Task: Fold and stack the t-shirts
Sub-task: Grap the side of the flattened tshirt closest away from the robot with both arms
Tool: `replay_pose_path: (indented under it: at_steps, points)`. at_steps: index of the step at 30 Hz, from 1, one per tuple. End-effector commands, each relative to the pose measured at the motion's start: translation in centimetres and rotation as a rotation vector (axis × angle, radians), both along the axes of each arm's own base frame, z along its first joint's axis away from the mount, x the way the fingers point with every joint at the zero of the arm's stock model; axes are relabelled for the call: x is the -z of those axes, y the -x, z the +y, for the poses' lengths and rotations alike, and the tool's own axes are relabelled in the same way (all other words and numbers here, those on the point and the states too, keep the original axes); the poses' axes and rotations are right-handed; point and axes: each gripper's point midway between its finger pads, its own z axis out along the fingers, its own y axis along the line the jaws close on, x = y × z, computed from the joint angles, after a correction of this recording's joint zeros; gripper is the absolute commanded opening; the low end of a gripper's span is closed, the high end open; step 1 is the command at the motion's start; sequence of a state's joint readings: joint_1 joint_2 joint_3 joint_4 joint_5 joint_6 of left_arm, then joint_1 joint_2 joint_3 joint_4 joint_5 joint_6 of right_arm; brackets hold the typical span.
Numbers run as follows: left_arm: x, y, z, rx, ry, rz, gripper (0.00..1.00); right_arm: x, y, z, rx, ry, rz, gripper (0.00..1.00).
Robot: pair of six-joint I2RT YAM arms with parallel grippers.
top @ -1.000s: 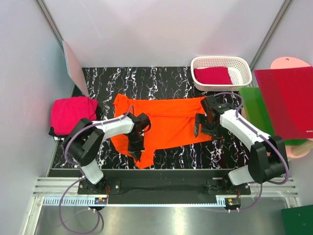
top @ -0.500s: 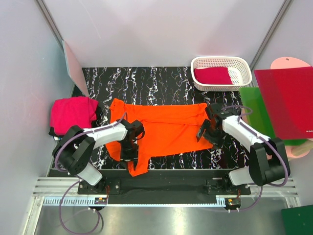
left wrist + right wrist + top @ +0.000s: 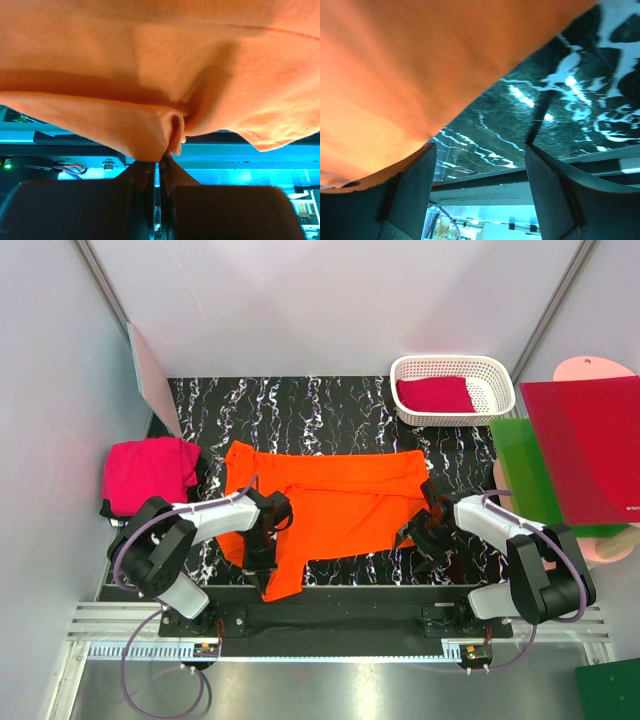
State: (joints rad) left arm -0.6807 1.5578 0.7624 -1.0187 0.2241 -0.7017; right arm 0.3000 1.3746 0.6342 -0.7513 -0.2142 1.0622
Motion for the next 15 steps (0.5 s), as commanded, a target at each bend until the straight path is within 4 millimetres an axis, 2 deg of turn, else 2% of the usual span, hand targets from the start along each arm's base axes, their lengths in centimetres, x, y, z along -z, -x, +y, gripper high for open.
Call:
replay_pose_path:
  at_steps: [1,10,15]
  points:
    - [-0.6,-0.1,-0.3,0.001,0.03,-0.026,0.0,-0.4,-2.4,1.2,0.047,-0.049,-0.065,0.78]
    - [-2.9,0.9,0.4,-0.021,0.061,-0.067,0.0,-1.8,-4.3,1.7,0.015,-0.064,-0.129,0.79]
    - [-6.0,-2.2,-0.1,-0.068,0.075,-0.25,0.0,-2.4,-5.1,1.8,-0.025,-0.066,-0.163,0.79]
